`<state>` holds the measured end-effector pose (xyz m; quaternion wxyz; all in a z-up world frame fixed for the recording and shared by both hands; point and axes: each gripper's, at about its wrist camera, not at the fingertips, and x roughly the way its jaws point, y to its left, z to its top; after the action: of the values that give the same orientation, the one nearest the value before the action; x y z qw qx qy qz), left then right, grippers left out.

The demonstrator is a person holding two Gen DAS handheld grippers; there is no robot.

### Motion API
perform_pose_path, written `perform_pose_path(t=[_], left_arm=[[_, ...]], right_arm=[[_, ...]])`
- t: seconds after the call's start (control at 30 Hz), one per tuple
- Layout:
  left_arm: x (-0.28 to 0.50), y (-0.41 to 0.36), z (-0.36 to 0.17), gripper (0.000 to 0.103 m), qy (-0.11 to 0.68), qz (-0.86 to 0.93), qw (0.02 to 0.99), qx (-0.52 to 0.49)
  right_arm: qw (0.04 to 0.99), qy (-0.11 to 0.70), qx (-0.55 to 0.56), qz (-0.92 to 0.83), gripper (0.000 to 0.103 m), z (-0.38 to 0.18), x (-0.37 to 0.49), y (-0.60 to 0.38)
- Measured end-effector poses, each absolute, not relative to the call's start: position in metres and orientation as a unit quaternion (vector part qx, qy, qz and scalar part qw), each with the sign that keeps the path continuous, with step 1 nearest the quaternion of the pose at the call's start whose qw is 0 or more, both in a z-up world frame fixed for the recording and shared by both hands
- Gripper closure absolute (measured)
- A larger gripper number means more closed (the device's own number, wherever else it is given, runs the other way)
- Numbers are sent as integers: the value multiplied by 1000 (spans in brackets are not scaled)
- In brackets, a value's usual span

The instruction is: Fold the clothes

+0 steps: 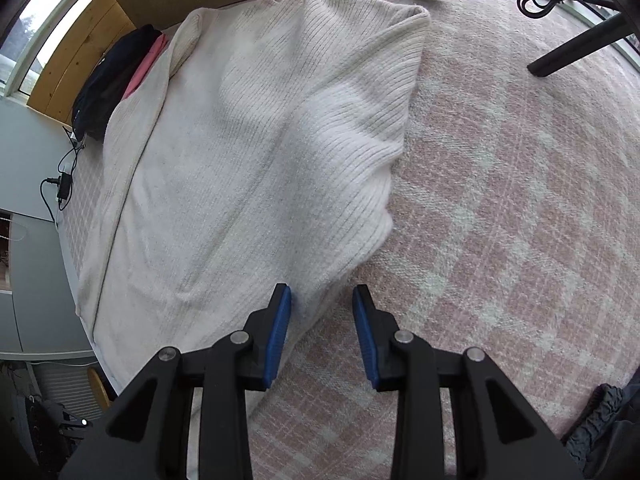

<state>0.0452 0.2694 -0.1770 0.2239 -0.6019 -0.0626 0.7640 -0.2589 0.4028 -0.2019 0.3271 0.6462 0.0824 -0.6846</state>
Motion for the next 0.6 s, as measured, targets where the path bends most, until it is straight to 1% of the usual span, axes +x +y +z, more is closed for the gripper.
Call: perform_pose_path(t=[0.17, 0.3, 0.33, 0.37, 0.4, 0.43, 0.47, 0.5, 0.6], left_arm=[[48, 288, -191, 100, -46, 744, 248, -618], [52, 297, -195, 100, -39, 738, 254, -624], [52, 297, -193, 98, -33, 741, 249, -622], [53, 298, -189, 90, -26, 746, 242, -619], [53, 299, -186, 74, -19, 752, 234, -616], [53, 301, -185, 66, -11, 754, 232, -615], [52, 305, -186, 55, -2, 755, 232, -613], [52, 308, -186, 52, 7, 756, 231, -612], [52, 319, -191, 51, 33, 755, 233, -612]], right_arm=[[325, 109, 646, -682, 71, -200, -260, 401], [328, 117, 627, -697, 71, -183, -263, 405], [329, 118, 622, -701, 71, -179, -264, 406], [329, 113, 621, -702, 71, -178, -267, 406], [329, 107, 621, -703, 69, -180, -269, 407], [329, 100, 622, -704, 60, -181, -272, 407], [329, 93, 622, -704, 55, -183, -275, 407], [329, 86, 622, -705, 52, -184, -278, 408], [329, 66, 623, -706, 52, -189, -286, 409]])
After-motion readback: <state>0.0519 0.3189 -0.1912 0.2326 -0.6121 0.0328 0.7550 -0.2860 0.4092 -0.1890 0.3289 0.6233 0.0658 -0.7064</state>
